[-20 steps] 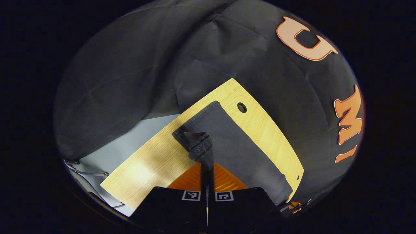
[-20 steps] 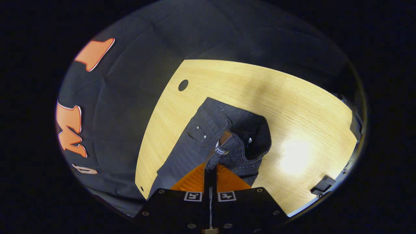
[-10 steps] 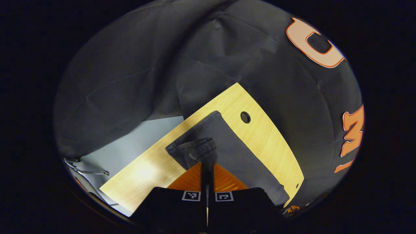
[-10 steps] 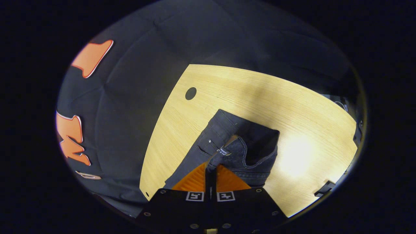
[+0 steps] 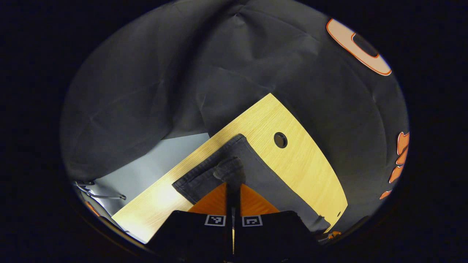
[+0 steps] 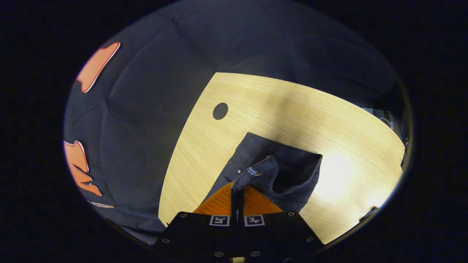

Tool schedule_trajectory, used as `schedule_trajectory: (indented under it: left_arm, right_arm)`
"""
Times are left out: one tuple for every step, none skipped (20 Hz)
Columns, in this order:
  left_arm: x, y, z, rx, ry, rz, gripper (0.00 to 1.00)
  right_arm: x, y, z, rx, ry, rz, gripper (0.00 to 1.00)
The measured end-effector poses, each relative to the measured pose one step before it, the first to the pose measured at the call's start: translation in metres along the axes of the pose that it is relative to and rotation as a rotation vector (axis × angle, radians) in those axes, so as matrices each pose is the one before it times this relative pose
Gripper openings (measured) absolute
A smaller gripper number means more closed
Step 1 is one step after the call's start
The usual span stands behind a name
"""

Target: Grasp the waist and the cuffs of the jeans and fold them to make the two legs overlap; first hold the waist and fold one-third of the jeans toward the cuffs, then hold the cuffs and fold the remaining one-third in the same direction to finish folding.

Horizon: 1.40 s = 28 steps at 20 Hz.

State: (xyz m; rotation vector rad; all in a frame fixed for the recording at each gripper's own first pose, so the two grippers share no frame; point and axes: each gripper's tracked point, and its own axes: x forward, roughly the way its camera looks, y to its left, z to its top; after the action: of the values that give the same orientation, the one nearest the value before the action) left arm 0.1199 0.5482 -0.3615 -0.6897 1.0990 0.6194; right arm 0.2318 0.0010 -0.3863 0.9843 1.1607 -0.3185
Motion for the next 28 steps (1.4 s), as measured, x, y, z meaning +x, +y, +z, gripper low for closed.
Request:
schedule_trajectory:
  left_arm:
    - [0.00545, -0.00042, 0.00168, 0.00392, 0.00423, 0.01059, 0.02]
    - [0.00647, -0.00313, 0.00203, 0.00364, 0.00595, 0.00127, 0.02]
    - [0.00251, -0.00178, 0.00271, 0.0081, -0.00134, 0.00335, 0.02]
    - [0.0026, -0.002, 0.00168, 0.00534, -0.00184, 0.00027, 0.02]
    - [0.00364, -0.00129, 0.00319, 0.00057, -0.00895, 0.00041, 0.02]
    - [0.00448, -0.00089, 0.00111, -0.00531, -0.00219, 0.00627, 0.02]
    - [0.00223, 0.00079, -0.00146, -0.00247, 0.00349, 0.01183, 0.02]
    - [0.00194, 0.00192, -0.00219, 0.00005, 0.0067, 0.00926, 0.02]
    - [0.00385, 0.00535, 0.00132, 0.00037, 0.00566, 0.01608, 0.05]
    - [-0.00003, 0.00043, -0.00031, -0.0048, -0.00017, 0.00095, 0.09]
    - [-0.00023, 0.00003, 0.00037, -0.00139, -0.00072, 0.00591, 0.17]
    - [-0.00456, 0.00229, -0.00022, 0.00562, -0.00074, 0.00696, 0.2]
    - [0.00069, 0.00205, 0.00282, 0.00935, -0.00522, 0.00393, 0.31]
    - [-0.00278, -0.00111, 0.0003, 0.00777, -0.00511, -0.00772, 0.34]
    - [-0.00311, -0.00026, 0.00093, 0.01041, -0.00337, -0.0055, 0.58]
    - [-0.00209, -0.0042, -0.00167, 0.01039, -0.00154, -0.00677, 0.63]
    - [-0.00315, -0.00243, -0.00157, 0.00969, 0.00085, -0.01104, 0.65]
    - [-0.00417, -0.00412, -0.00319, 0.01648, -0.00079, -0.01513, 0.69]
    - [-0.00522, -0.00164, -0.00191, 0.01723, -0.00283, -0.00021, 0.8]
    - [-0.00066, 0.00047, -0.00081, 0.0277, -0.0002, 0.00413, 0.89]
    - [-0.00261, -0.00033, -0.00215, 0.02908, -0.00085, 0.00608, 0.92]
    - [0.0018, -0.0018, -0.00467, 0.02243, 0.00569, -0.00008, 0.92]
    - [0.00172, -0.00088, -0.00426, 0.01552, 0.00607, -0.00609, 0.93]
    - [0.00065, -0.00046, -0.00428, 0.01308, 0.00461, -0.00583, 0.93]
    - [-0.00053, -0.00035, -0.00283, 0.01392, 0.00242, -0.00785, 0.93]
    - [0.00162, 0.00122, -0.0018, 0.01736, 0.00657, -0.00147, 0.98]
    - [-0.00092, 0.00136, -0.00231, 0.02191, 0.0063, 0.00271, 0.98]
    - [0.00119, 0.00018, -0.00228, 0.02362, 0.00724, 0.00309, 0.99]
  right_arm:
    - [0.00496, 0.002, 0.00147, 0.00104, 0.00978, -0.00031, 0.0]
    - [0.00475, 0.00323, 0.00122, -0.0024, 0.00414, -0.00362, 0.0]
    - [0.00297, 0.0043, 0.00138, -0.01098, 0.00719, -0.00071, 0.0]
    - [-0.00136, 0.00365, 0.00071, 0.0006, -0.00313, -0.00086, 0.0]
    - [-0.00037, 0.00261, 0.00167, 0.00093, 0.00575, 0.00863, 0.0]
    - [-0.00032, 0.00178, -0.00015, 0.02321, 0.00442, 0.00942, 0.0]
    - [0.00098, 0.0013, 0.00152, 0.03419, 0.00482, 0.00093, 0.01]
    - [0.0045, 0.00378, 0.00176, 0.02085, 0.00202, -0.00329, 0.01]
    - [0.00409, 0.00111, 0.00115, 0.01289, 0.0015, -0.0038, 0.01]
    - [0.00308, -0.00139, -0.00133, -0.00784, 0.00938, -0.00148, 0.02]
    - [0.00096, -0.00111, 0.00025, -0.00814, -0.00256, -0.00478, 0.01]
    - [-0.00176, 0.00343, 0.00048, -0.00386, 0.0001, 0.01022, 0.02]
    - [0.00086, 0.00317, -0.00073, -0.00331, -0.00829, 0.01367, 0.03]
    - [0.00021, 0.00404, 0.00183, -0.00789, -0.00319, 0.01436, 0.12]
    - [-0.0022, 0.0043, 0.00074, -0.00398, -0.00477, 0.02293, 0.16]
    - [-0.00093, 0.00588, 0.00242, -0.012, -0.01608, 0.02907, 0.27]
    - [-0.00533, 0.00433, 0.00705, -0.00621, -0.02109, 0.01243, 0.36]
    - [-0.00473, 0.00025, 0.00371, -0.0082, -0.01643, 0.00586, 0.47]
    - [-0.00637, -0.00387, 0.00208, -0.00272, -0.01122, -0.01229, 0.58]
    - [-0.00289, -0.00686, 0.00498, -0.01084, -0.00975, -0.01114, 0.88]
    - [-0.00305, -0.00858, 0.00214, -0.01508, -0.0066, -0.02287, 0.8]
    - [-0.00053, -0.00533, 0.00269, -0.01688, -0.00952, -0.01178, 0.84]
    - [-0.00181, -0.00597, 0.00159, -0.01618, -0.00674, -0.01662, 0.87]
    - [-0.00026, -0.00867, 0.00092, -0.01425, -0.00026, -0.02286, 0.89]
    - [0.00234, -0.01256, -0.00083, -0.01283, 0.00413, -0.03138, 0.91]
    - [0.00376, -0.01203, -0.00178, -0.01667, 0.01085, -0.03296, 0.95]
    - [0.00182, -0.01137, -0.00469, -0.01332, 0.01814, -0.03532, 0.97]
    - [0.00227, -0.00785, -0.00387, -0.01166, 0.01322, -0.02309, 0.98]
